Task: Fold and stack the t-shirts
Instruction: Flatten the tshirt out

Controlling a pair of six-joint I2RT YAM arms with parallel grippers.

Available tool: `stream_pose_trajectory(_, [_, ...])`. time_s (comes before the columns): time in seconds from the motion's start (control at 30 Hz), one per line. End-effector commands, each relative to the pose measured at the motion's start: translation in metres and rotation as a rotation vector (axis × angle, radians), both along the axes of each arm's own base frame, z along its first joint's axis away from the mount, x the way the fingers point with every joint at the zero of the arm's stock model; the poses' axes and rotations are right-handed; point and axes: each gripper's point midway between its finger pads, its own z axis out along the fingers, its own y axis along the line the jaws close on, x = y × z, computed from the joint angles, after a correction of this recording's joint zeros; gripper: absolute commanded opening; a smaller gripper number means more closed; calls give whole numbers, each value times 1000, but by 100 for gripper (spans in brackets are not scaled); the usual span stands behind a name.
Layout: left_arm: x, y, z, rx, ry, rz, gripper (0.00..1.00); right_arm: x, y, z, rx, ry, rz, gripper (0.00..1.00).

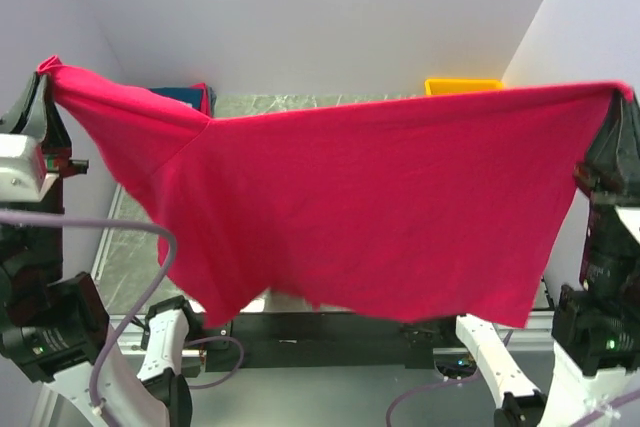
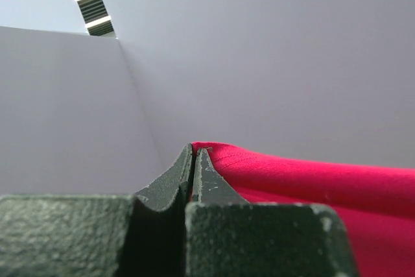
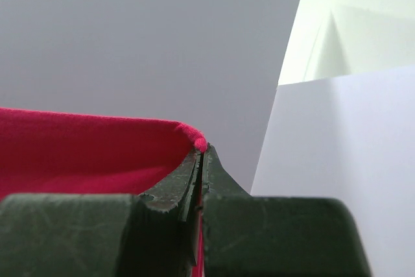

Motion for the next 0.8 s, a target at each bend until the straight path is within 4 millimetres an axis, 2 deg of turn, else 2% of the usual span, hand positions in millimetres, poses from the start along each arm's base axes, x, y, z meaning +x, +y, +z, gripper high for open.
stream_pose_trajectory(0.0, [40,15,-16,-5,116,13,1,49,-10,9,-5,40,-86,0])
stream_pose_trajectory(0.07, [68,18,-49,-14,238,-25,1,75,-7,-4,-21,96,-78,0])
stream_pose_trajectory(0.1, [81,21,-64,-26,285,-39,0,96,-2,-14,-39,137,-59,0])
stream_pose_trajectory(0.13, [103,23,-98,-40,386,-71,1,118,1,-33,-51,196,-49,0])
stream_pose_trajectory(0.17, [113,25,-117,-53,435,-87,1,134,5,-46,-54,237,-30,0])
stream_pose_trajectory(0.2, [124,26,-136,-70,486,-105,1,158,8,-64,-58,292,-15,0])
stream_pose_trajectory(0.23, [140,27,-173,-82,573,-140,1,181,17,-91,-80,356,24,0])
stream_pose_trajectory(0.27, [148,29,-190,-94,606,-152,1,196,21,-109,-80,398,47,0])
stream_pose_trajectory(0.3, [156,30,-207,-108,644,-165,1,220,27,-132,-87,460,72,0])
stream_pose_trajectory(0.33, [167,33,-237,-119,708,-174,1,237,33,-158,-93,518,95,0])
stream_pose_trajectory(0.4, [185,35,-266,-133,765,-181,1,266,47,-198,-111,619,130,0])
stream_pose_trajectory(0.43, [191,33,-288,-124,816,-193,1,276,52,-223,-121,670,146,0])
stream_pose_trajectory(0.47, [201,35,-305,-137,857,-186,1,282,60,-239,-145,699,154,0])
stream_pose_trajectory(0.5, [210,26,-313,-130,868,-215,1,293,62,-259,-155,739,152,0])
stream_pose_trajectory(0.57, [228,20,-356,-144,966,-231,1,306,68,-285,-172,779,159,0])
stream_pose_trajectory(0.6, [239,17,-364,-150,965,-222,1,320,73,-305,-182,825,164,0])
stream_pose_trajectory(0.67, [258,21,-408,-182,1063,-212,1,336,75,-315,-182,847,159,0])
stream_pose_trajectory(0.7, [268,29,-416,-208,1068,-172,0,351,78,-338,-189,900,158,0])
stream_pose_trajectory(0.73, [276,34,-425,-217,1085,-151,0,360,79,-337,-188,902,155,0])
stream_pose_trajectory(0.77, [287,39,-448,-236,1138,-129,0,368,80,-344,-189,922,155,0])
